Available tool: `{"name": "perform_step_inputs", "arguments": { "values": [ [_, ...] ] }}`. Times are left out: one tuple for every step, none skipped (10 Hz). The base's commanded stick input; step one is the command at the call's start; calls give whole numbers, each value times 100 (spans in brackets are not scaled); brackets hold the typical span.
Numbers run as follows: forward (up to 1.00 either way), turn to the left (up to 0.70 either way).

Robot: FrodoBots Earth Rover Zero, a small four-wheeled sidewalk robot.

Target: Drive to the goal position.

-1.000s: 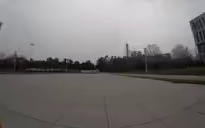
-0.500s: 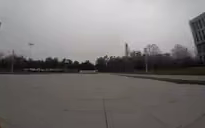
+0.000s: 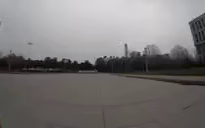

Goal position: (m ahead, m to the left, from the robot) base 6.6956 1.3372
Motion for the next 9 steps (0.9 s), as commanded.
{"name": "perform_step_inputs", "arguments": {
  "values": [
    [70,-1],
    [70,-1],
    [70,-1],
    [70,-1],
    [70,-1],
    [70,-1],
    [70,-1],
    [70,-1],
    [70,-1]
  ]
}}
